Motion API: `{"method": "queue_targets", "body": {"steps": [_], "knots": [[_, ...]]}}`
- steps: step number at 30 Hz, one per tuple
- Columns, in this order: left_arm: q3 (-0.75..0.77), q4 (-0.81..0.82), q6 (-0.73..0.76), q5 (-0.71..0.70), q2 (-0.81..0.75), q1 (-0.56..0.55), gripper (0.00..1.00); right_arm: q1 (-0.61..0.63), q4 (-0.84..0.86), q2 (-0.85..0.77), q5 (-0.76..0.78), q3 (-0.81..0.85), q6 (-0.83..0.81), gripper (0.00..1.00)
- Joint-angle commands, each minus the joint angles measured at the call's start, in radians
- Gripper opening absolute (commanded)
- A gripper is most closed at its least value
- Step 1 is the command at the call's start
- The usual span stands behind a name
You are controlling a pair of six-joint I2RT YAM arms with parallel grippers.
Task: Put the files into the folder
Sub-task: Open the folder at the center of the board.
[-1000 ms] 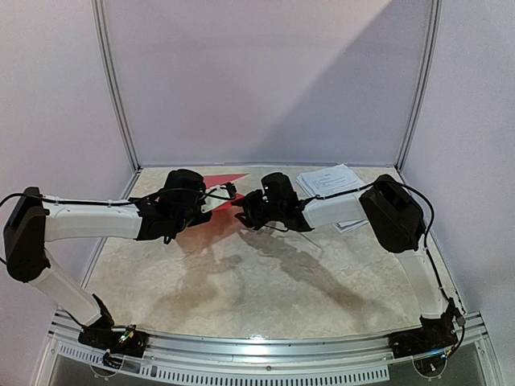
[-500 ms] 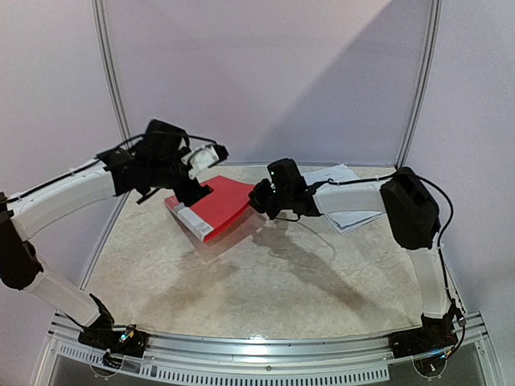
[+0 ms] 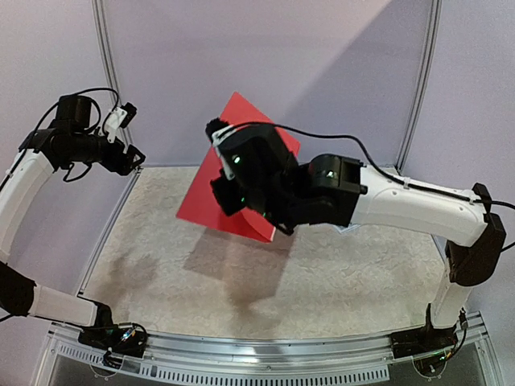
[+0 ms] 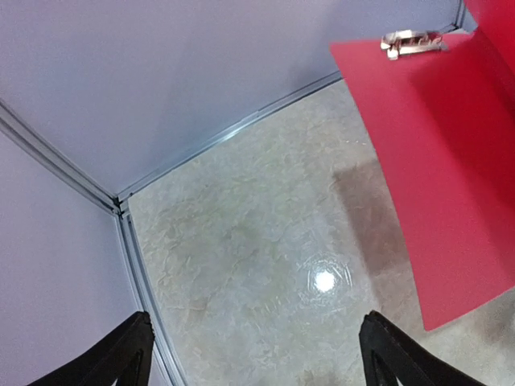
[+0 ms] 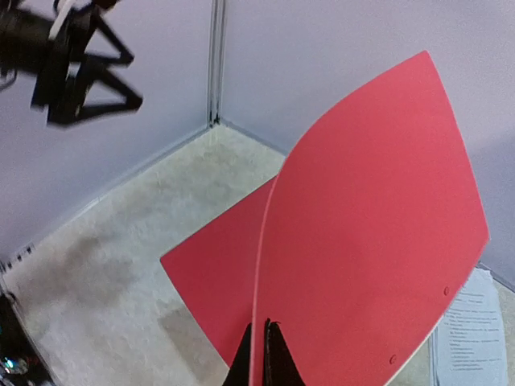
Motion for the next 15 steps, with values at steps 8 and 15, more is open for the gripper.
{"method": "queue_targets", "body": {"steps": [8, 15], "knots": [[-0.126, -0.013, 0.005, -0.038, -0.049, 0.054, 0.90, -0.015, 0.164, -0.092, -0.064, -0.326, 0.262, 0.00], [-0.168, -0.034, 0.021, -0.057, -0.044, 0.007, 0.90, -0.118, 0.401, -0.380, -0.211, -0.769, 0.824, 0.00]]}}
